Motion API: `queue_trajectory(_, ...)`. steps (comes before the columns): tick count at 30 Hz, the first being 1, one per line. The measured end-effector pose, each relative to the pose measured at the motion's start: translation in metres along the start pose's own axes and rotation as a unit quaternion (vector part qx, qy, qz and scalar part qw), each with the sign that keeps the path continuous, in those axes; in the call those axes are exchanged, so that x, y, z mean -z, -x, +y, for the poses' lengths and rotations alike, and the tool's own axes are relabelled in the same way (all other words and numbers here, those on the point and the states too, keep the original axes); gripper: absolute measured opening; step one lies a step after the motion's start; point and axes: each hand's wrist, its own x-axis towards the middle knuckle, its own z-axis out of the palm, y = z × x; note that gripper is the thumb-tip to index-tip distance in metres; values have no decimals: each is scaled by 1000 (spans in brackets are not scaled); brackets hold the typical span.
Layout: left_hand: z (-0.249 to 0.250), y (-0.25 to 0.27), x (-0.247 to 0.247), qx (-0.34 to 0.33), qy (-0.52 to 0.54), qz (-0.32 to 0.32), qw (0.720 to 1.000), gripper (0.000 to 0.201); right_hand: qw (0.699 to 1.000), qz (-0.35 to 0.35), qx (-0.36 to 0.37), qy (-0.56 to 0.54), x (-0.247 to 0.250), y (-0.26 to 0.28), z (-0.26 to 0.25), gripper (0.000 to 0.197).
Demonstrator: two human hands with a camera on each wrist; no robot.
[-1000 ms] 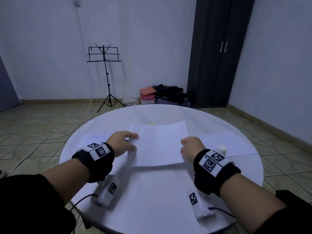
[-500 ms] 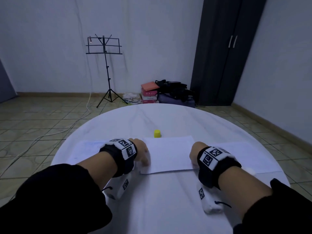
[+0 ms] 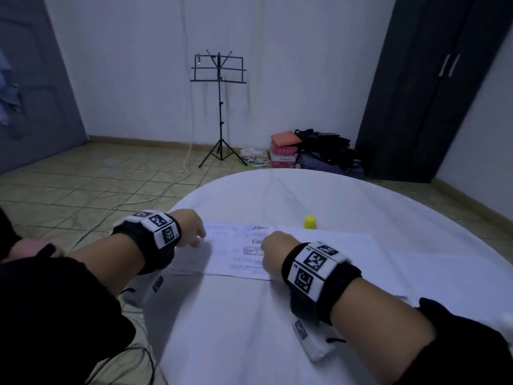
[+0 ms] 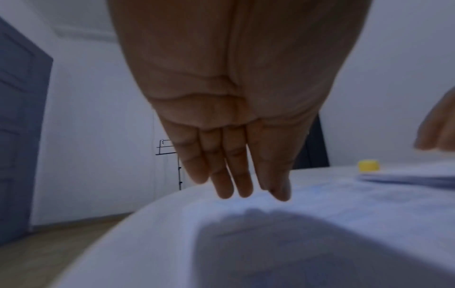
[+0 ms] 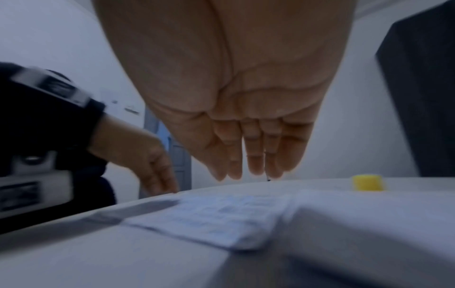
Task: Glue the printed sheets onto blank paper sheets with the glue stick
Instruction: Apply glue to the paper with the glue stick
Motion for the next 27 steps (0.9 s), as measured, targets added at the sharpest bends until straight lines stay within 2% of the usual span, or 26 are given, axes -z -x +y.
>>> queue_trajectory(3, -20, -8, -7, 29, -12, -2, 999, 63, 996, -62, 51, 41, -1, -8, -33, 20)
queue_trajectory(6, -28, -15, -12, 39, 11, -9, 999, 88, 996, -37, 76, 8, -3, -12, -42, 32)
queue_trajectory(8, -31, -21, -12, 38, 11, -20, 999, 97, 995, -52, 79, 36, -3, -15, -45, 28)
queue_trajectory(10, -32, -27, -9, 35, 8, -32, 999, 102, 993, -78, 58, 60, -3, -22, -48, 15)
queue_trajectory(13, -30, -35, -6, 24, 4, -49, 998, 100, 995, -71, 25, 70, -7, -33, -48, 32)
queue_trajectory(15, -29, -37, -6, 20, 9, -44, 999, 97, 996, -59, 14, 70, -11, -35, -48, 31)
queue_trajectory(18, -28, -37, -9, 15, 12, -30, 999, 108, 997, -52, 10, 61, -14, -34, -49, 31)
queue_trajectory(21, -25, -33, -16, -10, 17, 15, 1000, 109, 998, -41, 7, 44, -15, -34, -48, 32)
queue_trajectory(23, -27, -28, -23, -15, 66, 59, 996, 108, 998, -41, 15, 43, -12, -30, -47, 34)
queue_trajectory(25, -31, -23, -29, 5, 184, 93, 979, 107, 997, -51, 27, 56, -10, -27, -46, 36)
queue_trajectory(26, -34, -19, -31, 25, 267, 101, 958, 104, 996, -50, 32, 62, -8, -26, -47, 37)
queue_trajectory(27, -38, -17, -33, 53, 359, 101, 927, 98, 996, -53, 35, 68, -7, -25, -47, 38)
